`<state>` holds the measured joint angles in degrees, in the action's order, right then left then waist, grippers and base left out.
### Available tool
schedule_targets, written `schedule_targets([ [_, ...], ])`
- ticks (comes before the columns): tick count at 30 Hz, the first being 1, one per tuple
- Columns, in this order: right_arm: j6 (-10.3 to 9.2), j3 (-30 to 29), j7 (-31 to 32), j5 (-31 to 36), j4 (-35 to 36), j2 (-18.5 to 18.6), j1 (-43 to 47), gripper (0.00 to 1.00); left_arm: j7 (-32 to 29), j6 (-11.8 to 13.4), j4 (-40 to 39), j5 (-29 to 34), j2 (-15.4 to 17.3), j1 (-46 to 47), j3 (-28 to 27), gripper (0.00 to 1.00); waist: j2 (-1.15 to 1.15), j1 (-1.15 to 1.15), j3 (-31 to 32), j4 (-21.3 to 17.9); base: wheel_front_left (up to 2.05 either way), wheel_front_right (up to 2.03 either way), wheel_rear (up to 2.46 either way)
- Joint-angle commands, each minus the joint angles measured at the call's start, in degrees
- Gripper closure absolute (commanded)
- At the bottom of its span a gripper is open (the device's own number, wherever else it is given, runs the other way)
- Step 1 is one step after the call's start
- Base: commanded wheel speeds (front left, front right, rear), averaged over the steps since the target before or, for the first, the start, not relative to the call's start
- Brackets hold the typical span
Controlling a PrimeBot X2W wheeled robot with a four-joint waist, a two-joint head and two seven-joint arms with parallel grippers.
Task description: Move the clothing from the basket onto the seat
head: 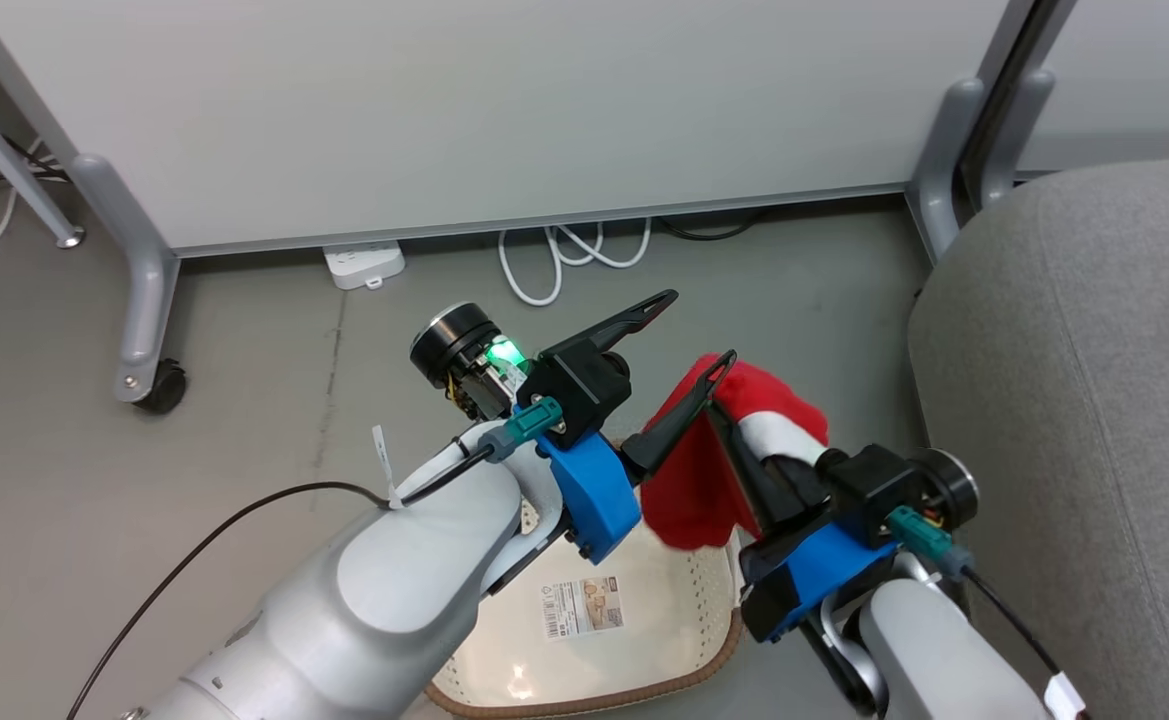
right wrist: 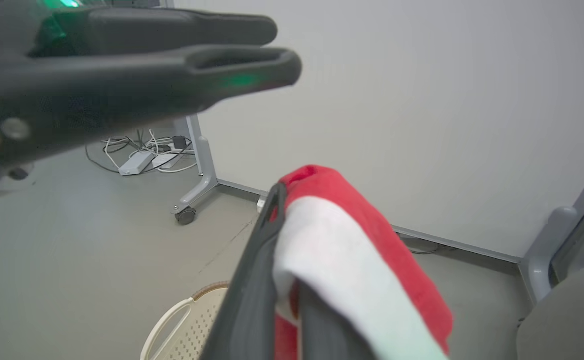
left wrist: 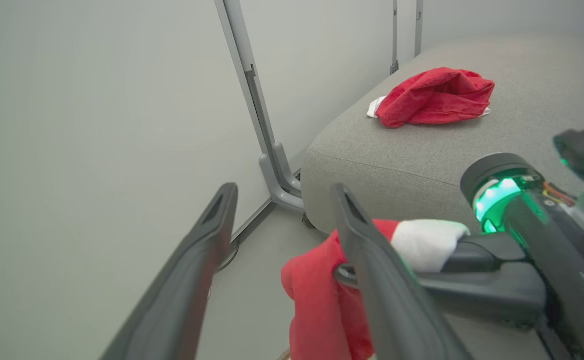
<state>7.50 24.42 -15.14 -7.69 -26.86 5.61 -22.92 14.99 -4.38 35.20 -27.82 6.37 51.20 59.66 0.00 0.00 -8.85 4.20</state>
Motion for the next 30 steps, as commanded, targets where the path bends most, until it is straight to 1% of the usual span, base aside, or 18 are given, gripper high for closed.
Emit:
schedule_targets([
  [1, -0.02, -0.91, 0.01, 0.23, 0.72, 0.13, -0.47, 1.0, 0.28, 0.08, -0.18, 0.26, 0.31, -0.62, -0.18, 0.0, 0.0, 0.0, -0.75, -1.0, 0.0, 0.0, 0.0],
  [10, -0.02, -6.75, 0.0, 1.73, 2.99, 0.71, -1.24, 1.0, 0.28, 0.03, -1.04, 0.96, 0.57, -0.58, 0.02, 0.0, 0.0, 0.0, -3.27, -5.6, 0.0, 0.0, 0.0],
  [21, -0.02, -12.63, 0.01, 2.72, 6.7, -0.14, -1.48, 1.0, 0.26, -0.2, -1.61, 1.61, 0.76, 0.44, 0.99, 0.0, 0.0, 0.0, -6.47, -13.02, 0.0, 0.0, 0.0],
  [30, -0.02, -18.6, 0.01, 3.27, 9.51, -0.37, -0.26, 1.0, -0.04, -0.21, -2.04, 1.69, 0.74, 1.14, 2.21, 0.0, 0.0, 0.0, -8.9, -18.5, 0.0, 0.0, 0.0],
])
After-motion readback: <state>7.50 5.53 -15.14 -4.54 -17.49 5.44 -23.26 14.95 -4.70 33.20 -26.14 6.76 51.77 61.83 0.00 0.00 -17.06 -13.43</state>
